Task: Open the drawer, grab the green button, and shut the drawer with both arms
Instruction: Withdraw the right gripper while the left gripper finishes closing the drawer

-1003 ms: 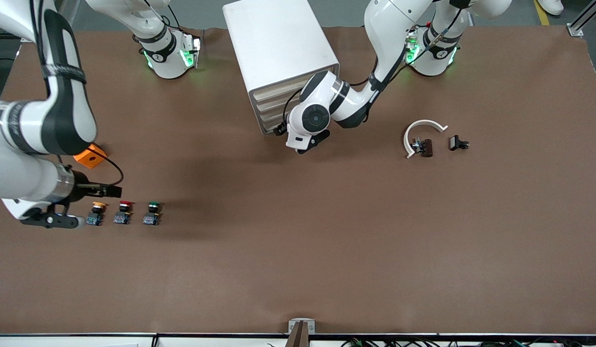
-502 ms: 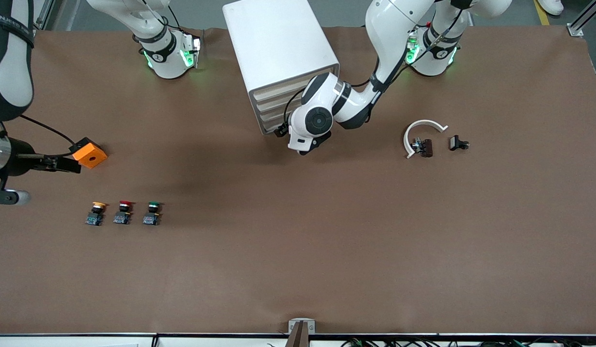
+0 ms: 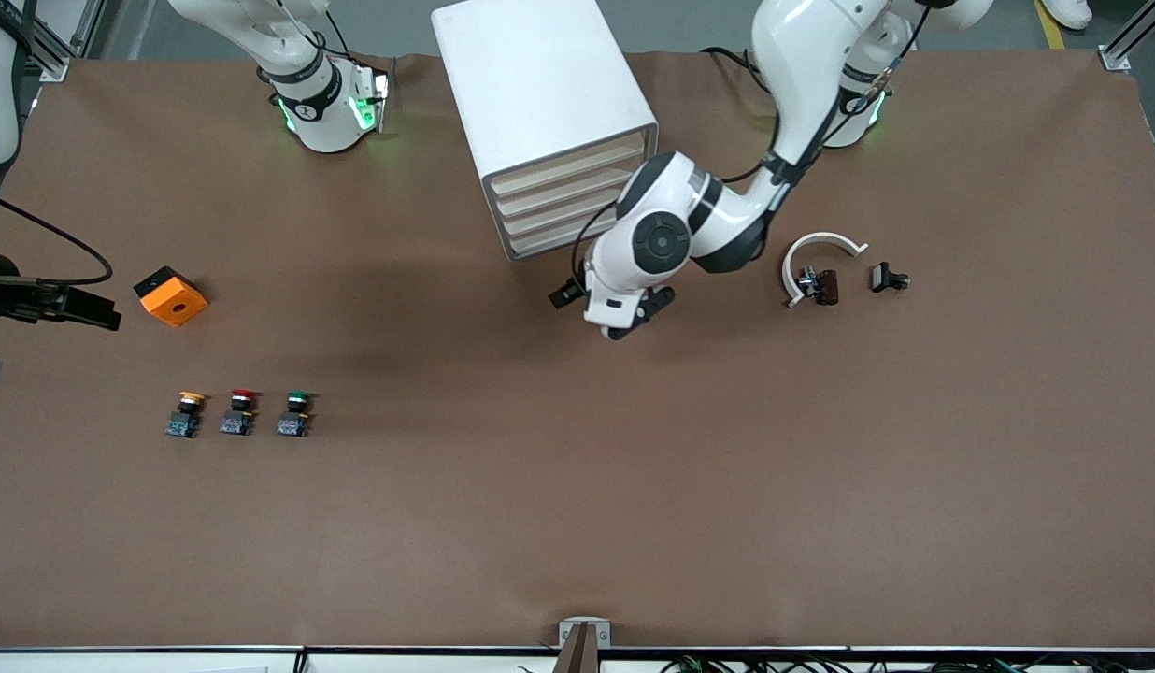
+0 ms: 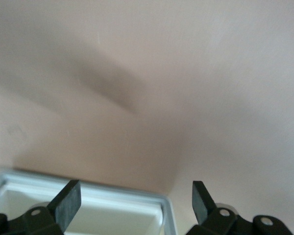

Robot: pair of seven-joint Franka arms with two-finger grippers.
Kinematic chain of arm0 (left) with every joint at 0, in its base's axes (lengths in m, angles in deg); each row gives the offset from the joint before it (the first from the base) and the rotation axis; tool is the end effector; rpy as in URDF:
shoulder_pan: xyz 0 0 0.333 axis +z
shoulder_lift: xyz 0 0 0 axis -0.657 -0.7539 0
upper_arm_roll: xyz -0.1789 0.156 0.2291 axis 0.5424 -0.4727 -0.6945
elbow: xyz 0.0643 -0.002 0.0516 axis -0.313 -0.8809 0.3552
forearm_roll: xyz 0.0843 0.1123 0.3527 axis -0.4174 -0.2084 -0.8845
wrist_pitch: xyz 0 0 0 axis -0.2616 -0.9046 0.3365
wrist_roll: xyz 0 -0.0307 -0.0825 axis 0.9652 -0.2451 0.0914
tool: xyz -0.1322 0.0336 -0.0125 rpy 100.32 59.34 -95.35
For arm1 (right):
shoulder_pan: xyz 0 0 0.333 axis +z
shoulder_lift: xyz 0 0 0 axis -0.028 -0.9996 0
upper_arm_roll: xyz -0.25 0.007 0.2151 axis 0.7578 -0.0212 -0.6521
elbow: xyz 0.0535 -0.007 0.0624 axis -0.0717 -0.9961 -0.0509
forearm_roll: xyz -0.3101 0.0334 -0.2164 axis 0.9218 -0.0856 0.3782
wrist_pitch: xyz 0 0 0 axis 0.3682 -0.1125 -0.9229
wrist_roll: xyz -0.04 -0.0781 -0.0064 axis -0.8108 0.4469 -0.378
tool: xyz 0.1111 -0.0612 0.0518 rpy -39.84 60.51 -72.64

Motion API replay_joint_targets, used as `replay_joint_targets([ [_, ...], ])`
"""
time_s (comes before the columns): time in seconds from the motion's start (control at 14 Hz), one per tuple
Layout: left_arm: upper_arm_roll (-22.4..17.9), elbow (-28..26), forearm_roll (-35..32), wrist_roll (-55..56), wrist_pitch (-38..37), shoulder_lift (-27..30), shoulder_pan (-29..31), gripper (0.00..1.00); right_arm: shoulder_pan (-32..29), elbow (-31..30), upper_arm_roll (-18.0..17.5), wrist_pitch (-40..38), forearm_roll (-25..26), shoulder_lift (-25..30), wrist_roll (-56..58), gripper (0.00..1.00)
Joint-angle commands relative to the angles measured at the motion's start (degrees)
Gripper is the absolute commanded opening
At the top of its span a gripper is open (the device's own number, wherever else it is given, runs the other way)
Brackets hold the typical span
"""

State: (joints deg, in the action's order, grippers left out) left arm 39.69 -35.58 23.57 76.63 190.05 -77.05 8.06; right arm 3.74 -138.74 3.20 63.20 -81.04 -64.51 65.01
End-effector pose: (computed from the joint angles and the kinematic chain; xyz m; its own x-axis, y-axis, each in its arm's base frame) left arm 0.4843 -0.4653 0.2828 0.7597 0.5435 -0.3570 0.6045 -0.7926 0.0798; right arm 0.6091 -0.0457 0.5619 0.9903 -0.0956 -0.1011 -0.0903 -0.9943 0.0566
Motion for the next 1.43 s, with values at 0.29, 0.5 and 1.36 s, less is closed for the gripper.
replay_joint_targets([
  [0.29, 0.17, -3.36, -5.72, -13.10, -0.61, 8.25, 11.47, 1.00, -1.52, 0.05, -0.99, -4.38, -1.33, 5.53, -2.80, 1.00],
  [0.5, 0.26, -5.04, -9.69, -22.14, -1.74, 11.43, 18.23, 1.00, -3.63, -3.54, -0.99, -5.71, -3.18, 10.01, -2.63, 1.00],
  [1.36, 0.35, -5.39, -17.60, -56.88, -19.50, 23.91, 37.84, 1.00, -3.54, -24.13, -1.07, 1.76, -2.48, 27.87, -1.66, 1.00],
])
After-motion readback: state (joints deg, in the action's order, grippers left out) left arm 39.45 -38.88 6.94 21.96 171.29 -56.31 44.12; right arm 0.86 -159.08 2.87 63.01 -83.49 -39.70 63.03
